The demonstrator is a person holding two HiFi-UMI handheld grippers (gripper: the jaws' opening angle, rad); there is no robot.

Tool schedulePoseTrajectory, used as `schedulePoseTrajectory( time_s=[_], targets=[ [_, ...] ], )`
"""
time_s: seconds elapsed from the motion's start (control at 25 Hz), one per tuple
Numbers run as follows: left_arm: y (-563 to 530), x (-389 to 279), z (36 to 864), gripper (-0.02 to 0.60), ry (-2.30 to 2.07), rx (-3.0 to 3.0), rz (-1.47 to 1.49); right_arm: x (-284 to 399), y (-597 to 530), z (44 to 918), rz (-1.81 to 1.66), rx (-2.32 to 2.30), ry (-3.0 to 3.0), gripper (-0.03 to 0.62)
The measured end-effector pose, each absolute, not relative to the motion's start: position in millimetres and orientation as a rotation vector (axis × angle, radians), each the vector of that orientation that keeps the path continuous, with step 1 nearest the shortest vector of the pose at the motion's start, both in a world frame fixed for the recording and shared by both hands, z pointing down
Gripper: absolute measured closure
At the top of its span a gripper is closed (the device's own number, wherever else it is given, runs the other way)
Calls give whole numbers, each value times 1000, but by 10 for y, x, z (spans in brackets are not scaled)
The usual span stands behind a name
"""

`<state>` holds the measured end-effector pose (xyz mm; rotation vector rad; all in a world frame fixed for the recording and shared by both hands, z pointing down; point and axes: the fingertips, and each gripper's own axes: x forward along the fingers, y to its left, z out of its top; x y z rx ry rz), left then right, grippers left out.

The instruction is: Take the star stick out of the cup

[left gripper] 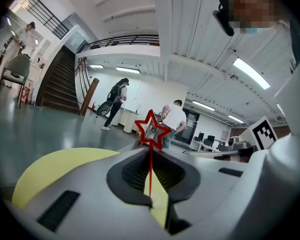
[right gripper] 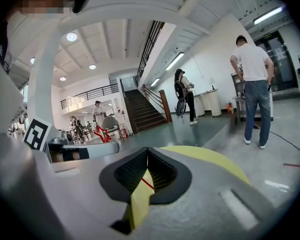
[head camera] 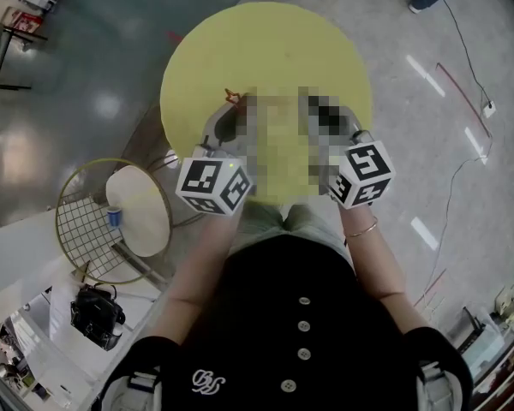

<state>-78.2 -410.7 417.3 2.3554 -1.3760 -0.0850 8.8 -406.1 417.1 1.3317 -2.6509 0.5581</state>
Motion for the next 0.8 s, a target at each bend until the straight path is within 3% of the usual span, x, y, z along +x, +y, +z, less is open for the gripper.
schedulePoseTrajectory(
  time_s=[0.8],
  targets=[
    [-4027, -1095, 3688, 558, -1369, 2419, -230, -22, -4077, 3735, 467, 1409, -2738, 589]
  ],
)
